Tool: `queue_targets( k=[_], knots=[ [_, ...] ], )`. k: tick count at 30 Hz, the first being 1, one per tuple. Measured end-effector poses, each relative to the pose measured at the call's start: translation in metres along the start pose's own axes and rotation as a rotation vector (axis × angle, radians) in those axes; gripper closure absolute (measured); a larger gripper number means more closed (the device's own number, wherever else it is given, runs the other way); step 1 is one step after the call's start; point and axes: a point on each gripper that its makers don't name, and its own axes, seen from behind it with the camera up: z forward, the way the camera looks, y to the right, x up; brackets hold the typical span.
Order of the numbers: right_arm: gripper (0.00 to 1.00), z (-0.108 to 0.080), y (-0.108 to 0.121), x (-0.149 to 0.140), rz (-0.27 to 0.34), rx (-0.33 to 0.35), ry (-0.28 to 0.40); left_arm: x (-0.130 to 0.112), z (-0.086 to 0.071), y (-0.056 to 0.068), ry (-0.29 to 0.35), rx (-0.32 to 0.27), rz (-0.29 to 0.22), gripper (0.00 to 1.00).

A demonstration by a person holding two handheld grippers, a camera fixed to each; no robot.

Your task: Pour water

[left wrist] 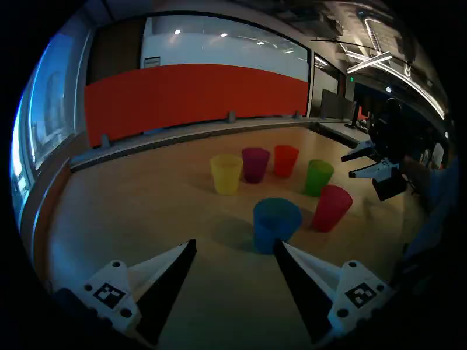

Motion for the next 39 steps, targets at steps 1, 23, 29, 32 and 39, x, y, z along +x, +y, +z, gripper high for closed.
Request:
queue_targets(
  k=[1, 23, 29, 32, 39],
  knots=[
    [0.0, -0.003, 0.002, 0.001, 0.004, -0.012, 0.009, 0.001, -0.001, -0.003, 0.007, 0.013, -0.004, 0.02],
    [0.0, -0.066, 0.081, 0.045, 0.078, -0.415, 0.29, 0.07, -0.026, -0.067, 0.318, 0.306, -0.113, 0.02],
    [0.0, -0.085, 0.099, 0.065, 0.104, -0.519, 0.384, 0.091, -0.037, -0.068, 0.404, 0.346, -0.122, 0.02],
    [0.0, -0.093, 0.107, 0.075, 0.125, -0.56, 0.435, 0.1, -0.042, -0.067, 0.445, 0.358, -0.127, 0.02],
    [0.0, -0.105, 0.117, 0.093, 0.182, -0.622, 0.531, 0.111, -0.048, -0.068, 0.493, 0.388, -0.125, 0.02]
  ],
)
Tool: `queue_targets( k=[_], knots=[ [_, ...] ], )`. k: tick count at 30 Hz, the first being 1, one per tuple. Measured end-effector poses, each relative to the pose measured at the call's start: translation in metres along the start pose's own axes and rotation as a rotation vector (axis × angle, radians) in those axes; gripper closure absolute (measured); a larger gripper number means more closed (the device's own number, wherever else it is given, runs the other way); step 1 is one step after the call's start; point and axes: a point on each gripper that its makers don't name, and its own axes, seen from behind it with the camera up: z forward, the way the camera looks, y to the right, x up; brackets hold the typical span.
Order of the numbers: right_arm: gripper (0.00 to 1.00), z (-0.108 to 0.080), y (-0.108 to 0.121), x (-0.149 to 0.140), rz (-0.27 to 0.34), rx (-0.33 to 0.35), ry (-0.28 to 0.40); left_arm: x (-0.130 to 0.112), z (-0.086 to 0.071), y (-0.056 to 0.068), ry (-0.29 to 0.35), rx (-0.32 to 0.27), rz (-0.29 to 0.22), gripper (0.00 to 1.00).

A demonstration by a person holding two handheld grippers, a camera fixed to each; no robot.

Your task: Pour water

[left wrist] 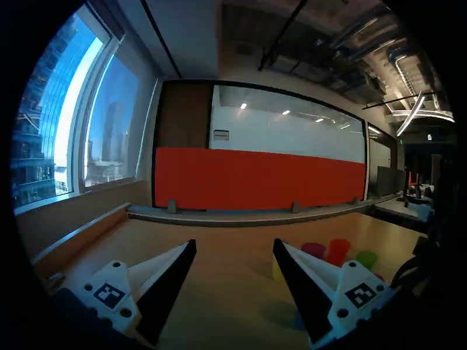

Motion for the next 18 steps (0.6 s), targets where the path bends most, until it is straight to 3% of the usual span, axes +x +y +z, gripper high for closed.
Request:
queue_targets(
  k=[11, 18],
  knots=[
    [0.0, 0.005, 0.0, 0.01, 0.063, -0.029, 0.039, 0.001, 0.002, 0.009, 0.03, 0.001, 0.0, 0.02],
    [0.01, 0.007, -0.004, 0.002, 0.029, -0.036, 0.055, -0.005, 0.001, 0.012, 0.035, 0.007, 0.03, 0.02]
  ],
)
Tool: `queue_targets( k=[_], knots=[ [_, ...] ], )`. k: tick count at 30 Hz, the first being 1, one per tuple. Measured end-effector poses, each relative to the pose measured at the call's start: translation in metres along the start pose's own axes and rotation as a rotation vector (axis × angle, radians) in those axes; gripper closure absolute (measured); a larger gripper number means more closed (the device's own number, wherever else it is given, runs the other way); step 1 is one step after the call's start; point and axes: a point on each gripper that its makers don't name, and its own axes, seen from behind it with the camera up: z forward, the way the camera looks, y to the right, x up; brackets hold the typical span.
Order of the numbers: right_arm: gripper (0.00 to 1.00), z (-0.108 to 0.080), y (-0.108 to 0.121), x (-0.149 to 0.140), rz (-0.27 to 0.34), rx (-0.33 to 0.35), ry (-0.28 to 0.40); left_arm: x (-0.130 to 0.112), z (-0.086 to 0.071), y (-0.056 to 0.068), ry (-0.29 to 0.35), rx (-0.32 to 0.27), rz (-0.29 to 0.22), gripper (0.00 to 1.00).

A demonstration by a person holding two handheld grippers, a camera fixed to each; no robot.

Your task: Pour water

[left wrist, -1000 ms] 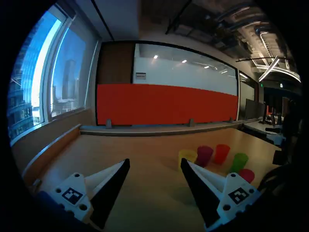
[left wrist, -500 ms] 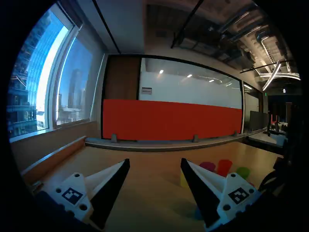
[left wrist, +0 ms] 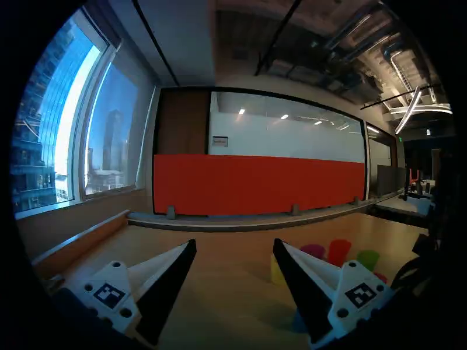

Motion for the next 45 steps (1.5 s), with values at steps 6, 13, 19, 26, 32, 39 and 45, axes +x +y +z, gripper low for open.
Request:
queue_targets(
  k=[6, 13, 19, 26, 32, 39, 45],
  knots=[
    [0.0, 0.001, -0.003, -0.006, -0.002, -0.012, 0.0, -0.013, 0.0, 0.004, -0.007, 0.005, -0.003, 0.02],
    [0.0, -0.002, -0.009, -0.021, -0.019, -0.029, -0.01, -0.029, 0.0, 0.007, -0.014, 0.012, -0.005, 0.02],
    [0.0, -0.005, -0.01, -0.036, -0.022, -0.04, -0.039, -0.036, -0.001, 0.008, -0.012, 0.023, 0.007, 0.02],
    [0.0, -0.009, -0.007, -0.045, -0.003, -0.052, -0.062, -0.043, 0.0, 0.005, 0.001, 0.056, 0.04, 0.02],
    [0.0, -0.011, -0.004, -0.043, 0.008, -0.062, -0.065, -0.052, 0.0, 0.001, 0.008, 0.094, 0.06, 0.02],
    [0.0, -0.013, -0.004, -0.045, 0.026, -0.068, -0.075, -0.064, 0.004, -0.001, 0.008, 0.115, 0.066, 0.02],
    [0.0, -0.014, -0.004, -0.045, 0.015, -0.069, -0.079, -0.067, 0.005, -0.002, 0.017, 0.13, 0.074, 0.02]
  ],
)
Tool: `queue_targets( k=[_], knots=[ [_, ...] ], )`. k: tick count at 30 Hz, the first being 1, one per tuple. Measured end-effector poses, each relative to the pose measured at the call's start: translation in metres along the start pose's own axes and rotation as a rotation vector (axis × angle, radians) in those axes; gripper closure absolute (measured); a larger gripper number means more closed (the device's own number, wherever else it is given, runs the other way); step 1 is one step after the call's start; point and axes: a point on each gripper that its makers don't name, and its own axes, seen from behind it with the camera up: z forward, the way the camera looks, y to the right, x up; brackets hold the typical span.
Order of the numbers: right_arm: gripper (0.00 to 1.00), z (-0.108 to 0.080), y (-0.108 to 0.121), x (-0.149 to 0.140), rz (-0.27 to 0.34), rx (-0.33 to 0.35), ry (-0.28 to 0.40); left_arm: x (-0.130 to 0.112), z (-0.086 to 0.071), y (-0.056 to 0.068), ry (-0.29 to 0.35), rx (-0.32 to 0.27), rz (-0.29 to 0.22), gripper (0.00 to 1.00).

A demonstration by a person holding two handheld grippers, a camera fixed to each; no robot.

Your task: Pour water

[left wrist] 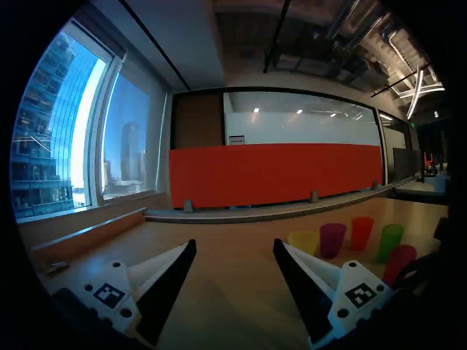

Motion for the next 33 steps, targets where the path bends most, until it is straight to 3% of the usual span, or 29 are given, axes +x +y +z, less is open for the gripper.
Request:
queue_targets(
  k=[15, 33],
  knots=[
    [0.0, -0.002, -0.002, 0.005, -0.013, -0.002, 0.001, -0.006, 0.013, 0.007, -0.001, -0.005, 0.0, 0.02],
    [0.0, -0.004, 0.003, 0.005, -0.005, -0.012, -0.002, -0.018, 0.011, 0.006, -0.023, -0.004, -0.032, 0.02]
  ],
)
